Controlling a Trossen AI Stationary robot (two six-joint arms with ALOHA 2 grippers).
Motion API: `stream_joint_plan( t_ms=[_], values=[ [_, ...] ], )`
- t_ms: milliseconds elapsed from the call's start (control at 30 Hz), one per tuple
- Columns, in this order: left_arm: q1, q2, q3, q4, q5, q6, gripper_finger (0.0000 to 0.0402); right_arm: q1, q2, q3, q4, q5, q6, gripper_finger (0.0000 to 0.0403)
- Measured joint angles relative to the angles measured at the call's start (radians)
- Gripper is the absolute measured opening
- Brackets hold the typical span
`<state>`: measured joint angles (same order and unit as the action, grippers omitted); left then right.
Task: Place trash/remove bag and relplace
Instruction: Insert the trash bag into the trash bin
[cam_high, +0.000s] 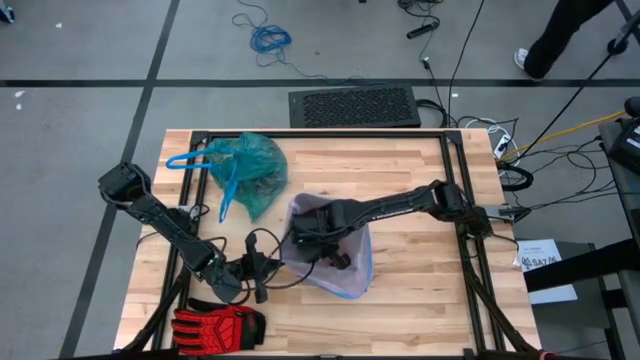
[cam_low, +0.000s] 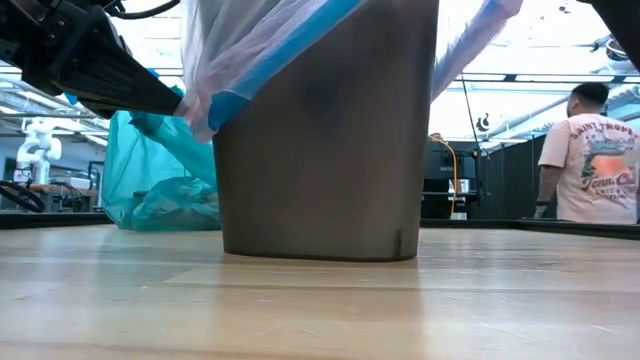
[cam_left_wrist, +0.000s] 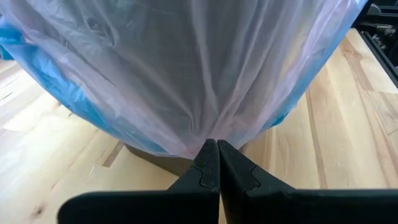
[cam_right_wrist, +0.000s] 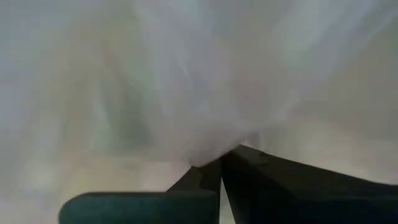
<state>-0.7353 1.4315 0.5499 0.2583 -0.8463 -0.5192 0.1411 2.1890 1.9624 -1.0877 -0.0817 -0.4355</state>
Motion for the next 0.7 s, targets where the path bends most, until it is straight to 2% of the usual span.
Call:
stream_joint_plan(
  t_ms=[200, 700],
  values=[
    [0.000, 0.000, 0.000, -0.008, 0.001, -0.009, 0.0000, 0.016, -0.017, 0.092, -0.057, -0.001, 0.022, 0.0000],
    [0.000, 0.000, 0.000, -0.022, 0.004, -0.026, 0.0000, 0.032, -0.034, 0.139, -0.182, 0.006, 0.084, 0.0000]
  ],
)
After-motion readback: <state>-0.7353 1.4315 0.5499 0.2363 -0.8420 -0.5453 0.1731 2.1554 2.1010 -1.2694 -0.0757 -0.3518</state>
